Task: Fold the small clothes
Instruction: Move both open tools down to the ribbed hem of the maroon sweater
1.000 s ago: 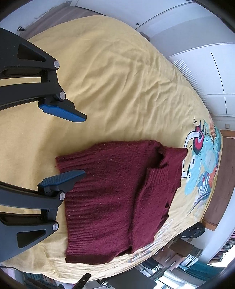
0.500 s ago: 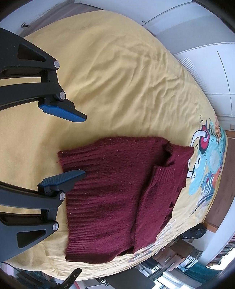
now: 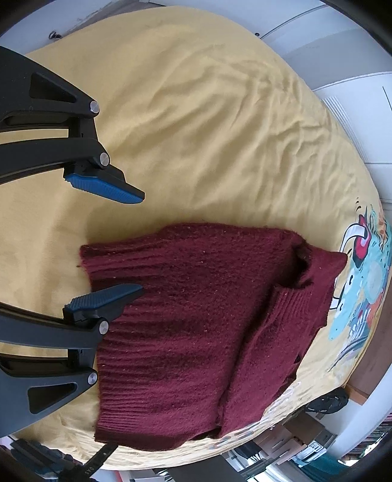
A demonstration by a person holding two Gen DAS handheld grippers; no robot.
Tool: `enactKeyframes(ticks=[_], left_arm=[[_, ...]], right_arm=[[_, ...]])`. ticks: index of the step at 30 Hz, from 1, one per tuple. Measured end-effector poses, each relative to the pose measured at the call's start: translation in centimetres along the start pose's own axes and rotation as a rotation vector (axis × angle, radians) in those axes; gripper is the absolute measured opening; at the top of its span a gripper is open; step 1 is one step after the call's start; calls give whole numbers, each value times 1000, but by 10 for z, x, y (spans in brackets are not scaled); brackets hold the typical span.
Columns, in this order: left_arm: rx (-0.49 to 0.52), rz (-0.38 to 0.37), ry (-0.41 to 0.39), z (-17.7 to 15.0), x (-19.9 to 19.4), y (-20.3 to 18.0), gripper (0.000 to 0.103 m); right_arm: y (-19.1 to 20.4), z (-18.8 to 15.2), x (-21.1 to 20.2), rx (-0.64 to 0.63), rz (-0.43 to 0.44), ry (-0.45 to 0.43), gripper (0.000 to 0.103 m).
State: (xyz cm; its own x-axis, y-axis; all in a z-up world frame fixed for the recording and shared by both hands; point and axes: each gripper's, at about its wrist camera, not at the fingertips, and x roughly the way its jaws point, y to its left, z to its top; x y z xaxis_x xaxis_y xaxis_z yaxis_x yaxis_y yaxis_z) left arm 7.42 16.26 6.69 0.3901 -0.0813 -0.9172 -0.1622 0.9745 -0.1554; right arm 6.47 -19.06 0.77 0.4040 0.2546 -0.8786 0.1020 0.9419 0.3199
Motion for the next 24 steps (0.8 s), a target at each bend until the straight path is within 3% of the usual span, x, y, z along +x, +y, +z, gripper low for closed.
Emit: enactKeyframes(ticks=[4, 6, 24], left_arm=[[-12, -2, 21, 4, 13, 1, 50], [-19, -5, 27, 5, 20, 2, 58], [-71, -93, 74, -5, 56, 31, 58]], right_arm=[[0, 2, 6, 0, 0, 11, 59], [-1, 4, 8, -1, -1, 20, 59], [14, 12, 40, -50, 17, 95, 61]])
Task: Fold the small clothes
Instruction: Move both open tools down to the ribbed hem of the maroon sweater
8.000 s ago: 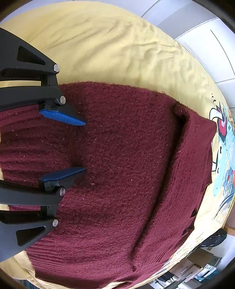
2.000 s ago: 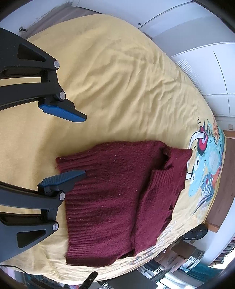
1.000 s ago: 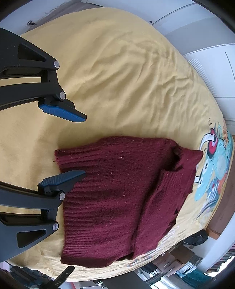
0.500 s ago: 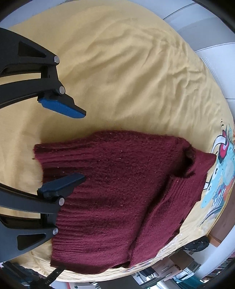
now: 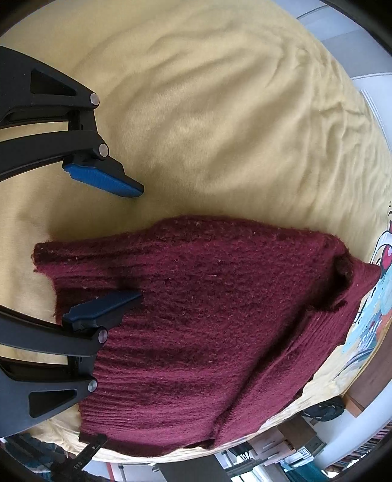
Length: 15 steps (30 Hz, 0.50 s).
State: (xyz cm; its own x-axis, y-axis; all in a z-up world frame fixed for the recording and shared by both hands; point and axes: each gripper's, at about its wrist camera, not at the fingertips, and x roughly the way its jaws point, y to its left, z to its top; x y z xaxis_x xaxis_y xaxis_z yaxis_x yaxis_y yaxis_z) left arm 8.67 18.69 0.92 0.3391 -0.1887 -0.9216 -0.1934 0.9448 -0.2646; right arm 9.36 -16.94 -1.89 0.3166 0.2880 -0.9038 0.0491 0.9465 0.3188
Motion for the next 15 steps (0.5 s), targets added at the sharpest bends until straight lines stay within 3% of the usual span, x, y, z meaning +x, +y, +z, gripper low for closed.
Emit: enactKeyframes(ticks=[15], left_arm=[[7, -107, -15, -18, -15, 15, 58]], right_arm=[[13, 4, 8, -18, 38, 10, 59]])
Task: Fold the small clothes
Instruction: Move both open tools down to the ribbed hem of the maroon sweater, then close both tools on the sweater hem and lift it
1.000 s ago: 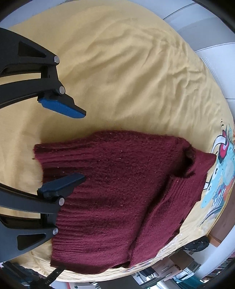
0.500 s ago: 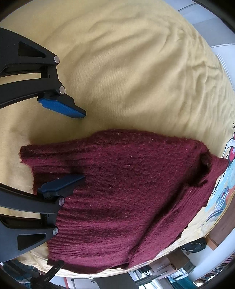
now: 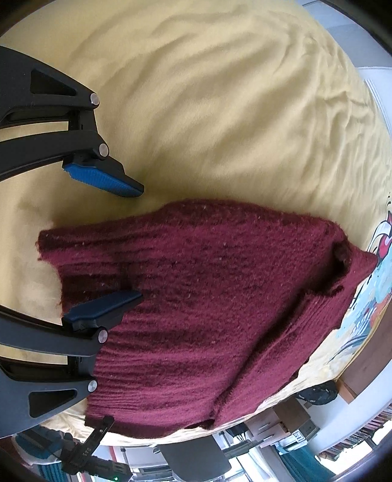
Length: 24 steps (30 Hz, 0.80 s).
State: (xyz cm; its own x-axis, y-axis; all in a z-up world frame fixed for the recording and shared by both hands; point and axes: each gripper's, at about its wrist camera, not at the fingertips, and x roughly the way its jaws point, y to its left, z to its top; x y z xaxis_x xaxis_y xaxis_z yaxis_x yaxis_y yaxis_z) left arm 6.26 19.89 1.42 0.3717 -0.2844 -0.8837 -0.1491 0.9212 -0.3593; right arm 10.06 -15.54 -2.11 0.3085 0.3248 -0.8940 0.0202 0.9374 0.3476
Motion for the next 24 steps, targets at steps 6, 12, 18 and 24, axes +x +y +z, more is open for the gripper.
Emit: enactKeyframes(ticks=[6, 12, 18, 24], left_arm=[[17, -7, 8, -2, -2, -8, 58], [37, -10, 15, -3, 0, -15, 58], [62, -24, 31, 0, 7, -29, 52], [80, -24, 43, 0, 15, -39, 46]], right_arm=[[1, -1, -2, -14, 7, 0, 57], [7, -2, -1, -18, 27, -2, 50], [3, -3, -1, -11, 40, 2, 42], [2, -5, -2, -16, 58, 6, 29]])
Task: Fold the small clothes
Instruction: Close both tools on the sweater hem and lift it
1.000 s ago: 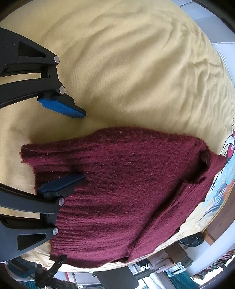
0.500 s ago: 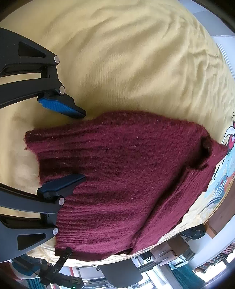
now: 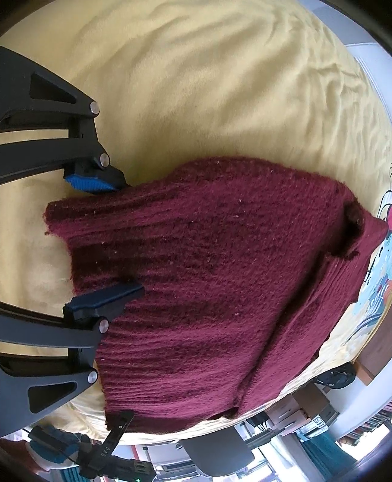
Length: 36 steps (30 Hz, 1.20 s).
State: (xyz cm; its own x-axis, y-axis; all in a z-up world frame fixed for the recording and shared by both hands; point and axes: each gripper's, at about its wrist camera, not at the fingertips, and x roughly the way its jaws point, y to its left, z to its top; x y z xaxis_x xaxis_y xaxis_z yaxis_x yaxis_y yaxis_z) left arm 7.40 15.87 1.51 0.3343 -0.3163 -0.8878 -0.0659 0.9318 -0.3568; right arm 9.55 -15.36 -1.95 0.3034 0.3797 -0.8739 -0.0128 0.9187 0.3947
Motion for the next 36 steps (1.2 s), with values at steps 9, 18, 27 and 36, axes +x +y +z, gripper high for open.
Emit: enactKeyframes(ticks=[9, 18, 27, 36], left_arm=[[-9, -16, 2, 2, 3, 0, 39], [-33, -55, 6, 2, 2, 3, 24], [-49, -65, 5, -2, -2, 9, 18], [-21, -50, -5, -8, -11, 6, 10]], right_arm=[[-6, -1, 0, 24, 14, 4, 27], [-5, -3, -1, 33, 7, -5, 28], [-6, -1, 0, 52, 18, -11, 28], [-14, -2, -12, 63, 42, -35, 17]])
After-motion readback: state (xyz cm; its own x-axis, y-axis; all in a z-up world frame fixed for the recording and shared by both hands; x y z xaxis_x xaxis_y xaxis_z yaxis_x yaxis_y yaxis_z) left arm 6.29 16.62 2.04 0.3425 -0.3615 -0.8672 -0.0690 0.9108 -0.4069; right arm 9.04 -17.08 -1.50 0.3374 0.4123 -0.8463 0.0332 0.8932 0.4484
